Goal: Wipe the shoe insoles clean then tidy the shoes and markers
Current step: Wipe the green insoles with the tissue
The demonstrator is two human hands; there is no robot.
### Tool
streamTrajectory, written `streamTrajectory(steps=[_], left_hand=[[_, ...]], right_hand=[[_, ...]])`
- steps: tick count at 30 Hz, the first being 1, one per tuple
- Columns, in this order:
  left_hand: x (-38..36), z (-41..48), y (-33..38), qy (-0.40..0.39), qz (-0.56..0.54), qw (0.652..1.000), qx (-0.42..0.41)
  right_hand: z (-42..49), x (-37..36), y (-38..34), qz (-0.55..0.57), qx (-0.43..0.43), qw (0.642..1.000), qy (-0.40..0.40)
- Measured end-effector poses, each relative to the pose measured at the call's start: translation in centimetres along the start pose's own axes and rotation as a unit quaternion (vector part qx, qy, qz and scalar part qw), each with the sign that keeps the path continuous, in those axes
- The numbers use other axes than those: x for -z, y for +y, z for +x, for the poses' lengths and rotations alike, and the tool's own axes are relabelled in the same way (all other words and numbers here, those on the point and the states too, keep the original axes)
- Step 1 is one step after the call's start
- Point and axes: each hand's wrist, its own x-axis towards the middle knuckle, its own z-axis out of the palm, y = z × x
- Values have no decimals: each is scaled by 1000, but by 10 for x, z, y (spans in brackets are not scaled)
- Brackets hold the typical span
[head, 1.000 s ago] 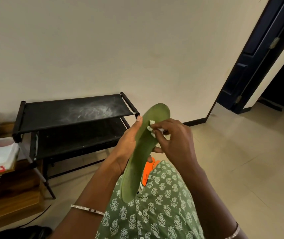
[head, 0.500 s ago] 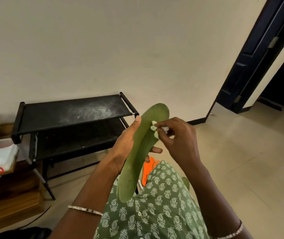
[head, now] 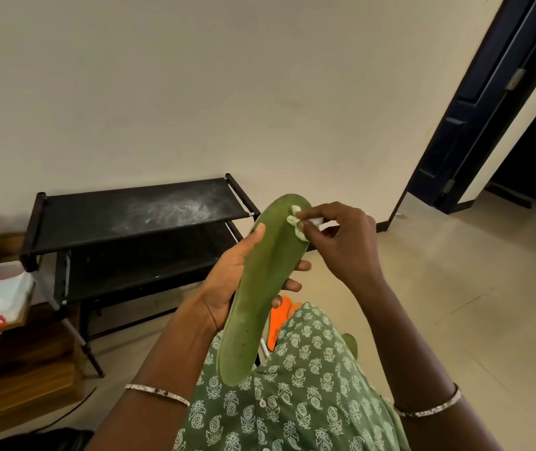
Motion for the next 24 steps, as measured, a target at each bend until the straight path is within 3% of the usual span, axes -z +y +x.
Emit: streamTrajectory(steps=[5, 12, 18, 24], left_hand=[[3, 2, -3, -1, 17, 1000, -15], [-2, 1, -3, -11, 24, 1000, -12], [-9, 1, -3, 26, 39, 998, -39], [-5, 1, -1, -9, 26, 1000, -13]], right_hand=[[-6, 2, 0, -72, 60, 995, -32], [8, 7, 1, -71, 27, 996, 39], [-23, -22, -14, -97, 103, 990, -24], [6, -14, -3, -100, 46, 990, 92]])
